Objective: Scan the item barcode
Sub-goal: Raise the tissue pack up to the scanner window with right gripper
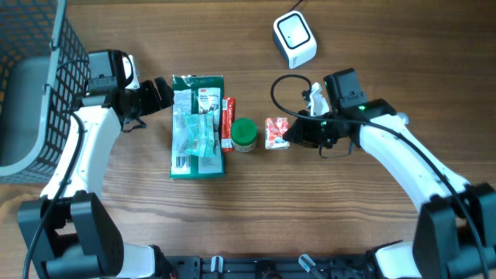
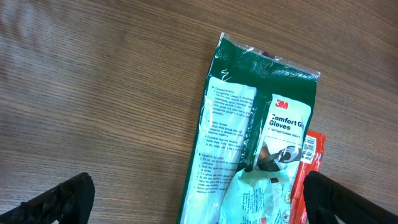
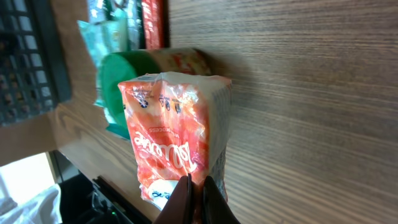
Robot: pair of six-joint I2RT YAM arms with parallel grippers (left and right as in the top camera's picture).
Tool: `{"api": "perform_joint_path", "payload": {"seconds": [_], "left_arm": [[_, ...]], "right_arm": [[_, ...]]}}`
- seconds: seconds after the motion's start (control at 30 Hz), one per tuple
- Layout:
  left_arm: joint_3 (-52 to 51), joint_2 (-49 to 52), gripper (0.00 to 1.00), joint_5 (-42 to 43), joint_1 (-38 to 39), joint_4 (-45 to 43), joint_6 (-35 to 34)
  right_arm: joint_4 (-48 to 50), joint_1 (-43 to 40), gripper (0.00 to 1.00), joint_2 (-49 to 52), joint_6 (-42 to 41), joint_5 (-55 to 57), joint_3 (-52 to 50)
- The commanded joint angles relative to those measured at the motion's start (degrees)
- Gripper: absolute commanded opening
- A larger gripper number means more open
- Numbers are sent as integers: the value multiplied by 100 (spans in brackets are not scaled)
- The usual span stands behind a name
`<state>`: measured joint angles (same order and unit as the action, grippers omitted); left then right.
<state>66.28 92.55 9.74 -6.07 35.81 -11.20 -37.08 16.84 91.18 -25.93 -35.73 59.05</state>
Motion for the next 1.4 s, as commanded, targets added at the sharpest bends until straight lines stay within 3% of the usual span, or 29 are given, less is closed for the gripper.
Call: {"api": "perform_joint_path", "payload": {"seconds": [0.0, 0.17, 0.33, 0.43, 0.67, 0.93, 1.3, 1.37], "left_arm": [[74, -63, 100, -37, -50, -20, 50], [74, -63, 100, -37, -48, -22, 50], [74, -63, 100, -37, -50, -20, 50], [74, -63, 100, -39, -50, -20, 50], [74, -63, 100, -39, -50, -20, 50], [74, -63, 100, -37, -50, -20, 50], [74, -63, 100, -37, -50, -20, 50], [74, -63, 100, -37, -50, -20, 50]], "right_arm": [[-127, 26, 4, -625, -149, 216, 7], [-1331, 24, 4, -1115, -275, 1038, 861], [-3287, 24, 4, -962, -201, 2326, 3595], [-3740, 24, 4, -688, 74, 2833, 4618], [-3117, 321, 4, 114, 1167, 4970, 4809], [-1423, 848, 4, 1609, 2693, 7274, 4809], [437, 892, 4, 3244, 5031, 7368, 4809], [531, 892, 4, 3342, 5106, 7370, 4809]]}}
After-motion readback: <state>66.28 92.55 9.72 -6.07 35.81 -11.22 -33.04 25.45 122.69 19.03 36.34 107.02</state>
